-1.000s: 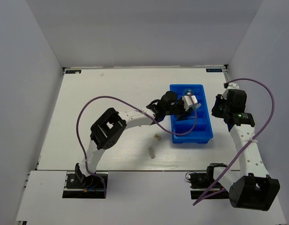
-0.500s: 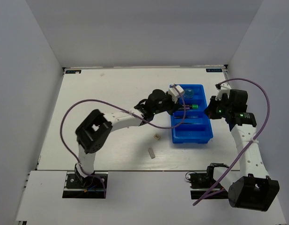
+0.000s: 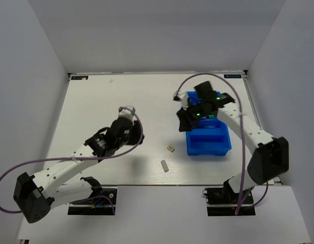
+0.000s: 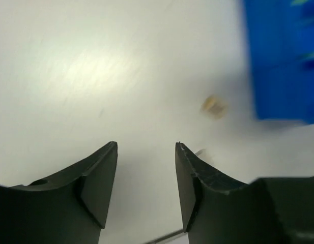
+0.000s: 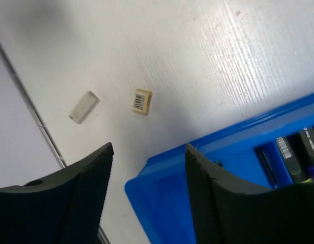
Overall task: Sort the stationery into containers
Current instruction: Pick up the stationery from the center of the board.
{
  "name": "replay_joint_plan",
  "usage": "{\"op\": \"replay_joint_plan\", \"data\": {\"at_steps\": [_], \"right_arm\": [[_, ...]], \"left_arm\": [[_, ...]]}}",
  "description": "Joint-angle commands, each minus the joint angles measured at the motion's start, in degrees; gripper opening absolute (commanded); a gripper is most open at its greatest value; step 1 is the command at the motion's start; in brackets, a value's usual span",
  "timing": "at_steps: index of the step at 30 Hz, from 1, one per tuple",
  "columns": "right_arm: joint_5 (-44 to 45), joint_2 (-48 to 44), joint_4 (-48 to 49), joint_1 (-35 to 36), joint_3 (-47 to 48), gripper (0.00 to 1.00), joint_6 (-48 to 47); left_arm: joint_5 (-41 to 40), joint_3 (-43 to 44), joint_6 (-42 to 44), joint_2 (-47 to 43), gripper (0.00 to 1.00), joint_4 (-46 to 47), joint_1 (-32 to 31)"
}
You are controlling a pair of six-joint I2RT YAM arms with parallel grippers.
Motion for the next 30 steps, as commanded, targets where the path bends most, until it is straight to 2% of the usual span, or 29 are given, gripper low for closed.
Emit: {"op": "replay_joint_plan", "data": {"at_steps": [1, 3, 7, 10, 15, 23, 30], "right_arm": [[15.83, 5.92, 1.62, 8.96, 3.83, 0.63, 4.57], [20.14, 8.14, 1.54, 12.4, 4.19, 0.75, 6.09], [27.9, 12.8, 4.26, 18.04, 1.3, 0.74, 7.32], [32.37, 15.26, 4.97, 20.42, 0.41, 0.74, 8.99], [33.36, 17.81, 6.02, 22.09, -1.44, 0.72, 9.6], [30.9, 21.77, 5.94, 22.89, -1.44, 0.62, 11.1], [28.7, 23.0, 6.38, 24.2, -2.23, 0.61, 11.98]], "left_arm": [[-4.1, -7.34, -8.52, -8.24, 0.6, -16.1, 0.52], [-4.45, -8.68, -10.46, -11.35, 0.61, -19.97, 0.52], [-4.72, -12.54, -13.89, -21.01, 0.64, -23.76, 0.17], [-4.89, -13.95, -14.77, -23.48, 0.65, -25.69, 0.08], [-3.93, -14.05, -14.78, -23.49, 0.65, -25.43, 0.17], [-2.17, -14.31, -14.6, -22.44, 0.65, -24.2, 0.08], [-2.08, -14.83, -14.86, -24.1, 0.65, -24.38, 0.0]]}}
